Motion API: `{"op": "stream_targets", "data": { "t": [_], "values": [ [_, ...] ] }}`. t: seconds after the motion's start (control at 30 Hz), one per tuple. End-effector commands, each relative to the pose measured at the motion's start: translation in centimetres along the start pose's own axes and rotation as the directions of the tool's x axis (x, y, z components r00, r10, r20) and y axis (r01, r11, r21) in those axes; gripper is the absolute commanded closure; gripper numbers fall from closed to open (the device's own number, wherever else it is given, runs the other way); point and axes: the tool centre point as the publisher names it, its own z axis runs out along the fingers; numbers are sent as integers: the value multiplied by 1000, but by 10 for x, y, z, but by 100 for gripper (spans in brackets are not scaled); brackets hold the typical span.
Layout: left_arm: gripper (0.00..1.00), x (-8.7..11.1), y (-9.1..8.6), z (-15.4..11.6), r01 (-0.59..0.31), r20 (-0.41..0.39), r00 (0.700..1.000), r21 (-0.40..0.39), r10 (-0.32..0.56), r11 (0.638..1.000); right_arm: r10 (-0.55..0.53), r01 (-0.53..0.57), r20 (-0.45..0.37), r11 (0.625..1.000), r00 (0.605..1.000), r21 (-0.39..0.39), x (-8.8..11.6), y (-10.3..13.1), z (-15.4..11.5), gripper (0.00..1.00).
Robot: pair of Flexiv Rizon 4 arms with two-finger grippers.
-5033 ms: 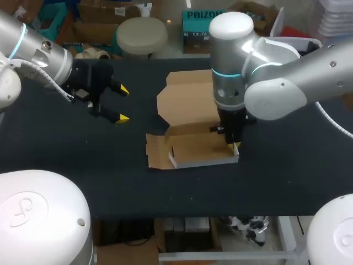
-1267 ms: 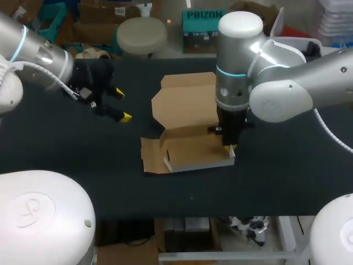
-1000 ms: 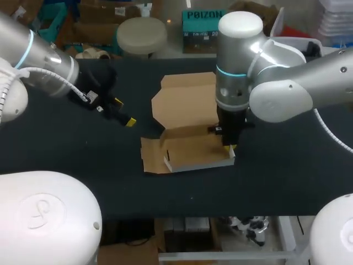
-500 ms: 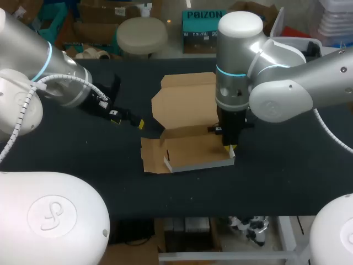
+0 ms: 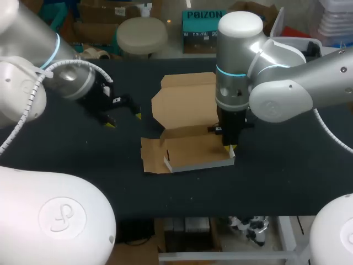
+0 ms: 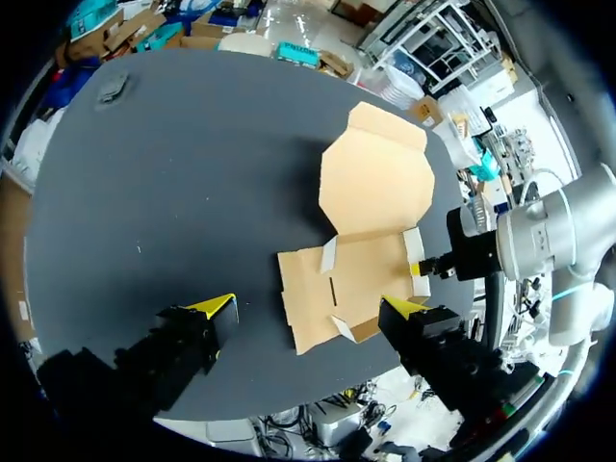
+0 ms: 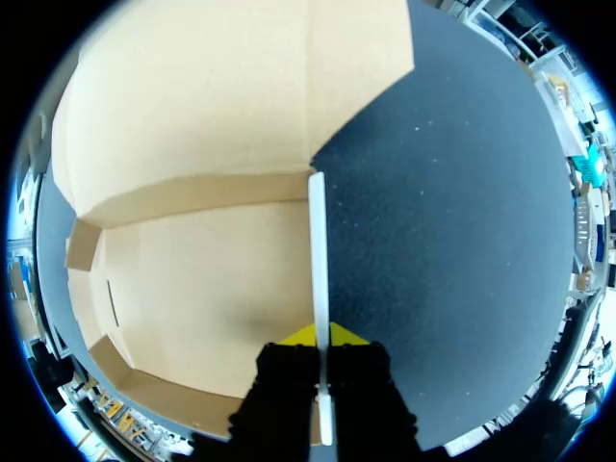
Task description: Assemble the packaging by folding the flat box into shape, placing the metal phone stand inside, and closing the box properly
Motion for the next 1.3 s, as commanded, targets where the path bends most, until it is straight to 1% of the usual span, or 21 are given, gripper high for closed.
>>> {"op": "stream_targets", "data": {
  "t": [0.03,0.2,0.23,0.3,0.37,0.4,0.5,0.53,0.6,0.7,0.83,0.87,0.9,1.03,1.1,1.17,1.2,1.23,1.27,1.3],
  "values": [
    [0,-2,-6,20,413,17,911,-99,-413,905,0,0,4,1000,1000,5,1,2,0,100],
    [1,-1,-2,30,358,-27,931,-136,-365,924,0,0,4,1000,1000,5,1,2,0,100],
    [5,0,0,33,355,-33,931,-141,-363,924,0,0,4,1000,1000,5,1,2,0,100],
    [10,1,1,38,341,-49,935,-154,-352,927,0,0,4,1000,1000,5,1,2,0,100],
    [22,1,2,45,325,-55,940,-161,-337,932,0,0,4,1000,1000,5,1,2,0,100],
    [25,0,3,51,317,-62,942,-167,-331,934,0,0,4,1000,1000,5,1,2,0,100],
    [44,-2,4,62,275,-83,952,-178,-293,945,0,0,4,1000,1000,5,1,2,0,100],
    [42,-2,5,65,260,-89,956,-177,-279,949,0,0,4,1000,1000,5,1,2,0,100],
    [42,-2,7,71,218,-107,965,-174,-238,960,0,0,4,1000,1000,5,1,2,0,100],
    [39,-2,9,78,191,-108,972,-167,-210,967,0,0,4,1000,1000,5,1,2,0,100],
    [46,-4,12,88,151,-119,978,-159,-171,976,0,0,4,1000,1000,5,1,2,0,100],
    [46,-4,13,90,146,-121,979,-157,-166,977,0,0,4,1000,1000,5,1,2,0,100],
    [44,-6,15,93,123,-129,981,-148,-143,981,0,0,4,1000,1000,5,1,2,0,100],
    [40,-12,16,100,96,-149,982,-138,-117,986,0,0,4,1000,1000,5,1,2,0,100],
    [35,-14,17,102,91,-147,983,-134,-110,987,0,0,4,1000,1000,5,1,2,0,100],
    [36,-17,17,105,90,-148,983,-133,-109,987,0,0,4,1000,1000,5,1,2,0,100],
    [38,-19,18,107,87,-152,982,-131,-107,987,0,0,4,1000,1000,5,1,2,0,100],
    [42,-21,18,108,85,-160,982,-129,-106,988,0,0,4,1000,1000,5,1,2,0,100],
    [44,-22,18,109,85,-163,981,-129,-106,988,0,0,4,1000,1000,5,1,2,0,100],
    [49,-24,19,111,80,-170,980,-126,-101,989,0,0,4,1000,1000,5,1,2,0,100]
  ]
}}
